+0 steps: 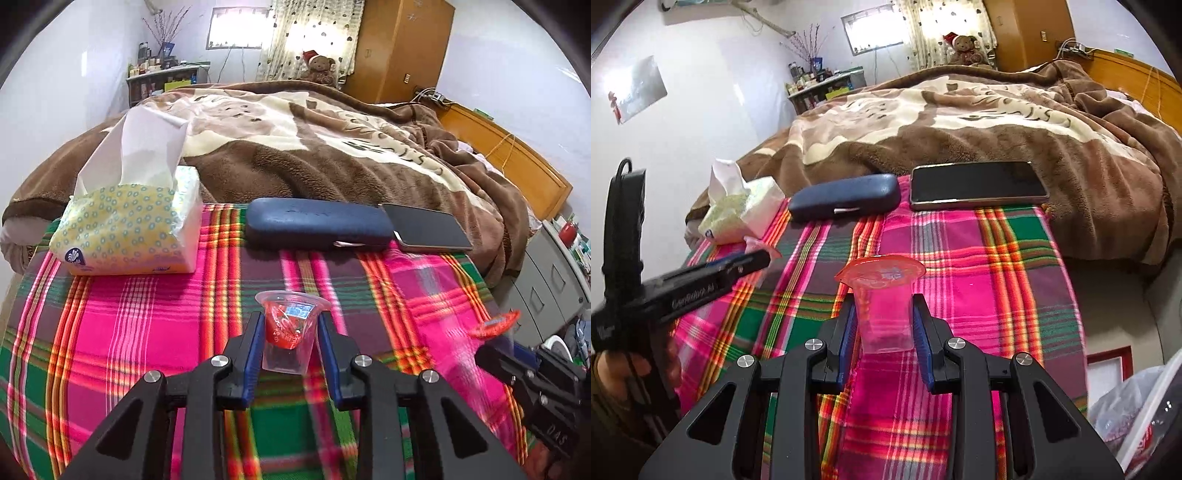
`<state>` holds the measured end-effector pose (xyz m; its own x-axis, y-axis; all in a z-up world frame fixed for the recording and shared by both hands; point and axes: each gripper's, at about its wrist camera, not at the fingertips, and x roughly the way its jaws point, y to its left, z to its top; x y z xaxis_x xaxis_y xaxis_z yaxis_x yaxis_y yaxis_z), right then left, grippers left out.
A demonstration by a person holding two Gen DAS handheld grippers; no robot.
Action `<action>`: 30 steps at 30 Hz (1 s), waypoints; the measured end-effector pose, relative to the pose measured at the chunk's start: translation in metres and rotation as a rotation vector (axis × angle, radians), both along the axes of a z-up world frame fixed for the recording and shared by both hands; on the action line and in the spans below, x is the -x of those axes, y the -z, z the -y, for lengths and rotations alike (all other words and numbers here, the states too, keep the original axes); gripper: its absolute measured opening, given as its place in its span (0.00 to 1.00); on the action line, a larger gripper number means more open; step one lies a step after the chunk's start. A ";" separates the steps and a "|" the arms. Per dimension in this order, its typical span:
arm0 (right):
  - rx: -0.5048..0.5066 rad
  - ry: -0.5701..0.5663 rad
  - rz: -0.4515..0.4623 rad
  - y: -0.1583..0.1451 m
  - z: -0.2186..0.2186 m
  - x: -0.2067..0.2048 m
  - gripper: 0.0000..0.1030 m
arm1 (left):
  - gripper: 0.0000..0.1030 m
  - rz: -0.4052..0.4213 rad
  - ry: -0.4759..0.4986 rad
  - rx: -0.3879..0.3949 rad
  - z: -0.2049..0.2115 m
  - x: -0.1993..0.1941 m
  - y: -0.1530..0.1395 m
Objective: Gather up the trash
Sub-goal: 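Carry both clear plastic cups over the white wastebasket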
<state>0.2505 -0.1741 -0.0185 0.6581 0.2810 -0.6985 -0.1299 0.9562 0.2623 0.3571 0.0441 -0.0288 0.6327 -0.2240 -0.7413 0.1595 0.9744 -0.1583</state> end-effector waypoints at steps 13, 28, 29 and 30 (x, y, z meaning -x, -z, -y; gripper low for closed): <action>-0.016 0.061 0.080 -0.035 0.036 0.057 0.29 | 0.29 0.068 0.108 0.002 0.057 0.079 -0.040; 0.006 0.211 0.143 -0.056 0.116 0.135 0.29 | 0.29 0.161 0.294 0.015 0.162 0.170 -0.081; 0.010 0.229 0.145 -0.056 0.124 0.141 0.29 | 0.29 0.161 0.307 0.019 0.170 0.175 -0.081; 0.013 0.238 0.143 -0.056 0.128 0.144 0.29 | 0.29 0.156 0.321 0.024 0.177 0.178 -0.081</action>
<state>0.1062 -0.3026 0.0371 0.7969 0.0983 -0.5961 0.0638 0.9675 0.2449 0.1789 -0.1331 0.0518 0.6326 -0.4463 -0.6330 0.4811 0.8669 -0.1304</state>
